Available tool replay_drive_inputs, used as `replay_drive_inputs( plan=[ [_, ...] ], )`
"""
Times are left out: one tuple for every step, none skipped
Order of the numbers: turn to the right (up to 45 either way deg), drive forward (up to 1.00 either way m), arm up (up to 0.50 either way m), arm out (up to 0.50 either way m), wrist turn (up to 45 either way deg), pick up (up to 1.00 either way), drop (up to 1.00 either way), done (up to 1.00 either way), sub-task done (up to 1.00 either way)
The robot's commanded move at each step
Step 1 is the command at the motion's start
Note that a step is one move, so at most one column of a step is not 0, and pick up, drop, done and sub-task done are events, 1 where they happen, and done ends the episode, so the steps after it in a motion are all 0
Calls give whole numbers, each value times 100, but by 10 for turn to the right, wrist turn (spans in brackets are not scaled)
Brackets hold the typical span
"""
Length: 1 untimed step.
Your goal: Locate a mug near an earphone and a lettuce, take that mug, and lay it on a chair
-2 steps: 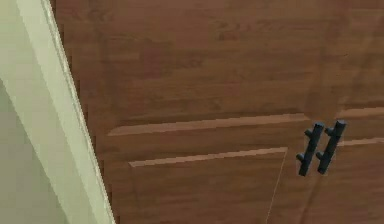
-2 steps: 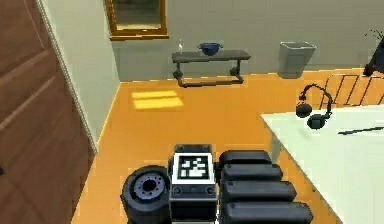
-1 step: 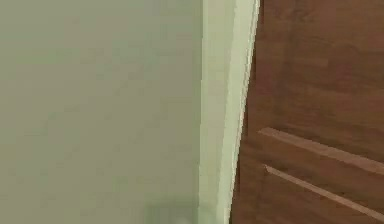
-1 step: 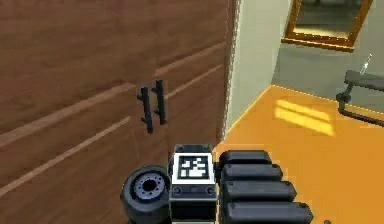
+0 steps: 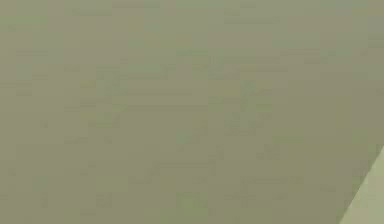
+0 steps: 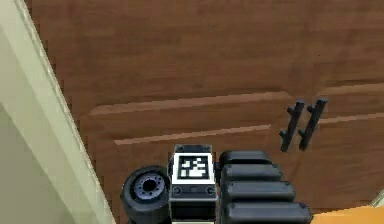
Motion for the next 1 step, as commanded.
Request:
replay_drive_inputs(
  plan=[
    [-450,0,0,0,0,0,0,0,0]
  ],
)
